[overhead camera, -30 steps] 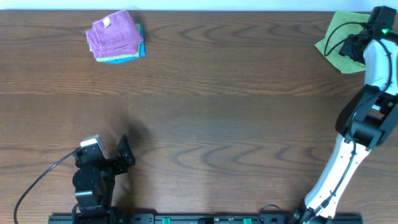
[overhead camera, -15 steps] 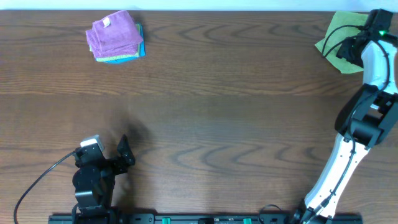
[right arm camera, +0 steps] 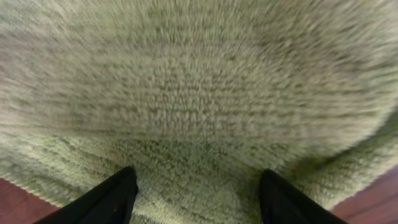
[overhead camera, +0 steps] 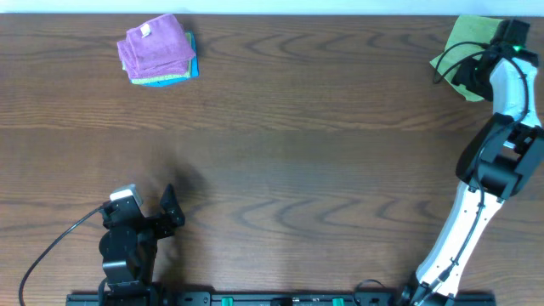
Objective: Fold the cloth
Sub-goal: 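Close the right gripper on the green cloth's edge and lift it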
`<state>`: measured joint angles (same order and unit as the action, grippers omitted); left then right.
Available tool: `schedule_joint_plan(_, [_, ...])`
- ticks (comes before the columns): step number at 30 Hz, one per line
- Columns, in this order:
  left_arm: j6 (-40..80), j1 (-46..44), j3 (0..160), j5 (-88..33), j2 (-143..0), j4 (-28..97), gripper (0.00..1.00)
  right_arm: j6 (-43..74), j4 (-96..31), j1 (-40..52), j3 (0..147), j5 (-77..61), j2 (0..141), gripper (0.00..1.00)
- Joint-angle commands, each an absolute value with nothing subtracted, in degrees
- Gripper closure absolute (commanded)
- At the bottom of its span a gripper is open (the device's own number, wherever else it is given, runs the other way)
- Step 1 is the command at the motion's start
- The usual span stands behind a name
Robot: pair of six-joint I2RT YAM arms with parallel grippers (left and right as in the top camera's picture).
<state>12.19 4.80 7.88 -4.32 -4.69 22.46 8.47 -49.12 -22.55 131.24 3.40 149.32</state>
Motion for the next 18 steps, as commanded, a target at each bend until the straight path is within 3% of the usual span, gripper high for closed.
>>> schedule_joint_plan(1, [12.2,4.7,6.7,-4.5,-4.2,22.7,0.05,9.2,-50.0,-22.2,131.8,2.5,152.0,0.45])
schedule_joint_plan(7, [12.2,4.7,6.7,-4.5,-4.2,22.7,0.05,9.2,-49.7,-21.4,131.8,2.5,152.2,0.96])
schedule_joint_plan(18, [12.2,4.7,6.7,-4.5,-4.2,22.7,0.05,9.1,-51.3,-17.8,133.6,-3.2,149.4,0.98])
